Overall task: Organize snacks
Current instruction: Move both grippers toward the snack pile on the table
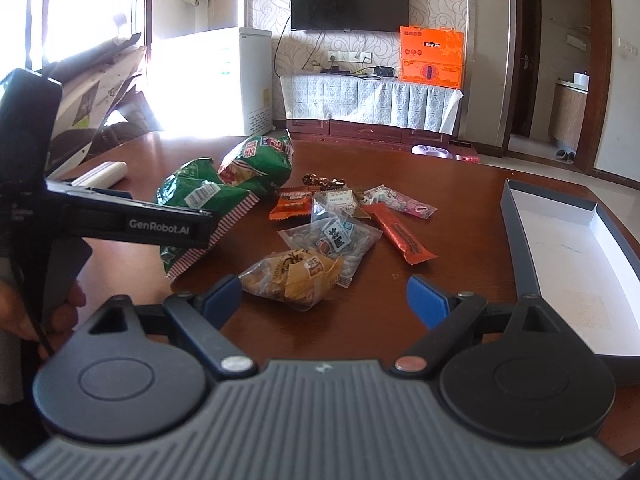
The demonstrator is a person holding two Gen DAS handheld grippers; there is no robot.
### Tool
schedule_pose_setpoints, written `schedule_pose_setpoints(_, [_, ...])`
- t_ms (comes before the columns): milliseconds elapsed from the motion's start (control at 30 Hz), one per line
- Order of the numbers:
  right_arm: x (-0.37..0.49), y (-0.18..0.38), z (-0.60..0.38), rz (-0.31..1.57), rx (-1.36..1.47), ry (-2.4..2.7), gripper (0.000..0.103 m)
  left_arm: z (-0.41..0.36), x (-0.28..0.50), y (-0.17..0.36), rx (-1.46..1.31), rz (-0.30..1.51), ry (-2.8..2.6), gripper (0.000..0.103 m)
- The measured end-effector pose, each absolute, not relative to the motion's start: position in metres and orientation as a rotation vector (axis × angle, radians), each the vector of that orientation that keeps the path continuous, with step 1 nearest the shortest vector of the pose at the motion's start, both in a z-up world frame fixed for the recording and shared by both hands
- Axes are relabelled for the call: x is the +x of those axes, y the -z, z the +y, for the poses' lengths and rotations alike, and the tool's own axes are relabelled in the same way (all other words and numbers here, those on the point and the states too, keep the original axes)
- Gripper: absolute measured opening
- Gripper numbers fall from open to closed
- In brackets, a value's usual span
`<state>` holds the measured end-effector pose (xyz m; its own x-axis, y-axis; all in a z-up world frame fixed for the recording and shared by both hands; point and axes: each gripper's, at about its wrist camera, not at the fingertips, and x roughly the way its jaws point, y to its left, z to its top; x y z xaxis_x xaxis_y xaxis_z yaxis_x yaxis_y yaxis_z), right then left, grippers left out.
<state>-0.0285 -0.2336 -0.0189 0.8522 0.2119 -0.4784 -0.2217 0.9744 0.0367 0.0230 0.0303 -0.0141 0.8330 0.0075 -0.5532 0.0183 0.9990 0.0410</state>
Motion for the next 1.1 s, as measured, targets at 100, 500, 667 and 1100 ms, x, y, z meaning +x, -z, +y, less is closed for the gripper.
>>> schedule_pose_setpoints(100, [-0.028, 0.019, -0.233, 0.503, -0.017, -0.234, 0.091, 0.032, 0.024, 0.014, 0.041, 0.587, 0.003, 0.103])
schedule_pose_setpoints(500, [-0.032, 0.018, -0.227, 0.505, -0.048, -0.281, 0.091, 0.032, 0.033, 0.014, 0.064, 0.583, 0.014, 0.103])
schedule_pose_setpoints(667, [-0.024, 0.019, -0.218, 0.503, -0.081, -0.327, 0.091, 0.031, 0.037, 0.016, 0.075, 0.587, 0.020, 0.103])
schedule_pose_setpoints(1100, [0.020, 0.030, -0.190, 0.517, -0.209, -0.381, 0.087, 0.031, 0.050, 0.021, 0.107, 0.607, 0.041, 0.103])
